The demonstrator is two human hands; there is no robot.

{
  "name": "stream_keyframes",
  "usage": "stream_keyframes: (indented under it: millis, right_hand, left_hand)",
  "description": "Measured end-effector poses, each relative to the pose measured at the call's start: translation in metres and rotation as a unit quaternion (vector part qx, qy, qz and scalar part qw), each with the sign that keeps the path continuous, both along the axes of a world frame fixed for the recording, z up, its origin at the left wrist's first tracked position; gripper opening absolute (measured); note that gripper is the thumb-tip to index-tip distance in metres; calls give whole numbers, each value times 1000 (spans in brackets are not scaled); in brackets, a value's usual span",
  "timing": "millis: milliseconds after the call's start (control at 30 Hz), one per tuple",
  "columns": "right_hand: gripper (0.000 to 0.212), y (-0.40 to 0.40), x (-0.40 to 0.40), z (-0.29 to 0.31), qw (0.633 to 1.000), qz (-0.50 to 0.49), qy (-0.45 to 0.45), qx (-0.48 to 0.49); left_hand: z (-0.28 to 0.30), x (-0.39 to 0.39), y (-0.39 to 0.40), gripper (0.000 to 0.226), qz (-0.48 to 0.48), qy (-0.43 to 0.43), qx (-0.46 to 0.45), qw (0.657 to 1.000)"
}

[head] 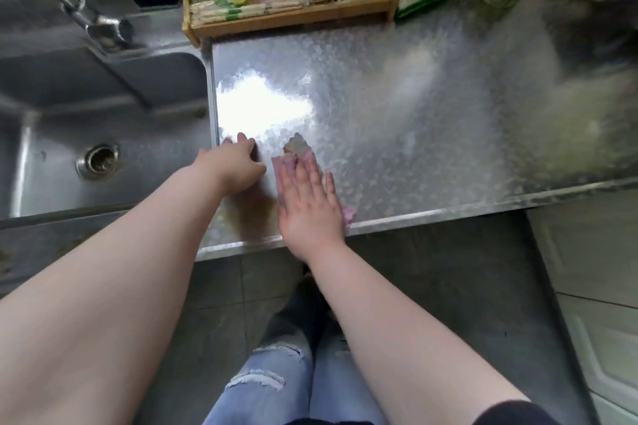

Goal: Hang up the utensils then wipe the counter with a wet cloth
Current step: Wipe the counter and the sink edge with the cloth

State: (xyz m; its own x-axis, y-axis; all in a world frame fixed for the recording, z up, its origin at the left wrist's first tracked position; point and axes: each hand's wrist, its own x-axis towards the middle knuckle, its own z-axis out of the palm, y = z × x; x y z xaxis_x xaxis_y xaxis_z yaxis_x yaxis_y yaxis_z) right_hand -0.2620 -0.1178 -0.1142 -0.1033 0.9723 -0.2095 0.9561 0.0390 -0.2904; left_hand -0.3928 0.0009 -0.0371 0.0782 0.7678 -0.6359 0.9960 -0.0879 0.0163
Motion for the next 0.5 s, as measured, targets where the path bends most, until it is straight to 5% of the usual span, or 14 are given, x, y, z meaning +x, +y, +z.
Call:
stream_keyframes:
  millis: [100, 333, 500]
  right_hand:
    - [68, -4, 56, -2, 999, 10, -34, 13]
    - [70, -4, 202, -3, 986, -139, -88, 0]
    - [66, 0, 185, -9, 962, -255, -93, -11]
  left_hand:
    - [-5, -5, -6, 78, -18, -8, -9, 1000]
    - [-7, -13, -5, 77, -61, -2, -6, 998]
    - [-7, -18, 6, 76, -93, 3, -19, 995]
